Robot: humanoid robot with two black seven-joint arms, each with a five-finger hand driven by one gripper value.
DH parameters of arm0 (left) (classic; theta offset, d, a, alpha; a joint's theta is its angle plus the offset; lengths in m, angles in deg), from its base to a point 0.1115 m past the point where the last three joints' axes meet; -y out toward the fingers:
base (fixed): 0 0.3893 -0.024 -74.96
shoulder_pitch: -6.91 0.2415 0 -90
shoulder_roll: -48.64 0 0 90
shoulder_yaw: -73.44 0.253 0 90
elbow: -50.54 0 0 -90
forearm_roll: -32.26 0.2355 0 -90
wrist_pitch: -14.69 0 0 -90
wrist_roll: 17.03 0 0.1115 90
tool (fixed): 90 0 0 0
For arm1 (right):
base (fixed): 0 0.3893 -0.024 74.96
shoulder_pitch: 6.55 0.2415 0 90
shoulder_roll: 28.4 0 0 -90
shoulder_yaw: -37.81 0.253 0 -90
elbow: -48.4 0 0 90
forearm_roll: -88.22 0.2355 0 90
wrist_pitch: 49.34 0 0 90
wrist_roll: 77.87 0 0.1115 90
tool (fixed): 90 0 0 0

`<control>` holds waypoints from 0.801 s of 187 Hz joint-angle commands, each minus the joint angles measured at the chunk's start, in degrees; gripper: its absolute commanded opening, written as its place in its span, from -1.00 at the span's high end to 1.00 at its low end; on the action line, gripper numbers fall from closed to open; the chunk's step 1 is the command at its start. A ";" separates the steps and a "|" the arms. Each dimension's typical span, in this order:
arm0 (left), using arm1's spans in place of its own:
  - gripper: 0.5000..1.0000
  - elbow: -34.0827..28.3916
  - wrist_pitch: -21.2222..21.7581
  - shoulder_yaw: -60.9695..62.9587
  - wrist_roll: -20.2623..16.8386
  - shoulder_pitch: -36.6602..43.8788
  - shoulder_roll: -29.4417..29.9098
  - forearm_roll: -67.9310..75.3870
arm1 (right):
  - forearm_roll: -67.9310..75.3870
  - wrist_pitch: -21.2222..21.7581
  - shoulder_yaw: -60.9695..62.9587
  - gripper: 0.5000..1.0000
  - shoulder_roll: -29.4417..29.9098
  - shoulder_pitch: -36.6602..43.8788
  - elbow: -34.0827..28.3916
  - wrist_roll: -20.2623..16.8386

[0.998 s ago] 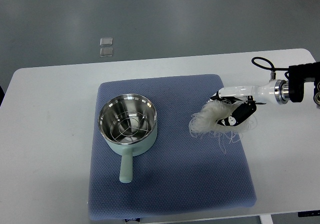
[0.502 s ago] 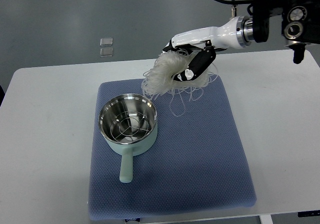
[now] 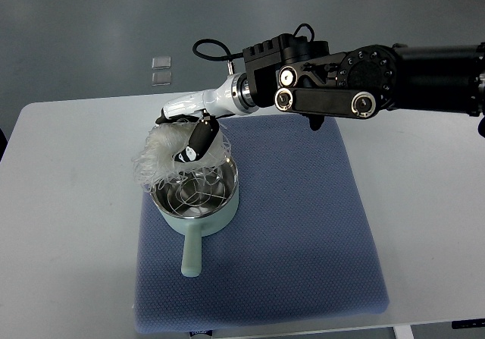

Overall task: Put vermicelli into pot with right hand
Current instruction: 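Open the right hand to drop the vermicelli into the pot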

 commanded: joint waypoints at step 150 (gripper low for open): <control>-1.00 -0.28 0.00 -0.09 0.00 0.01 0.00 0.00 | 1.18 -2.91 18.90 -0.69 -9.12 -12.48 4.67 0.49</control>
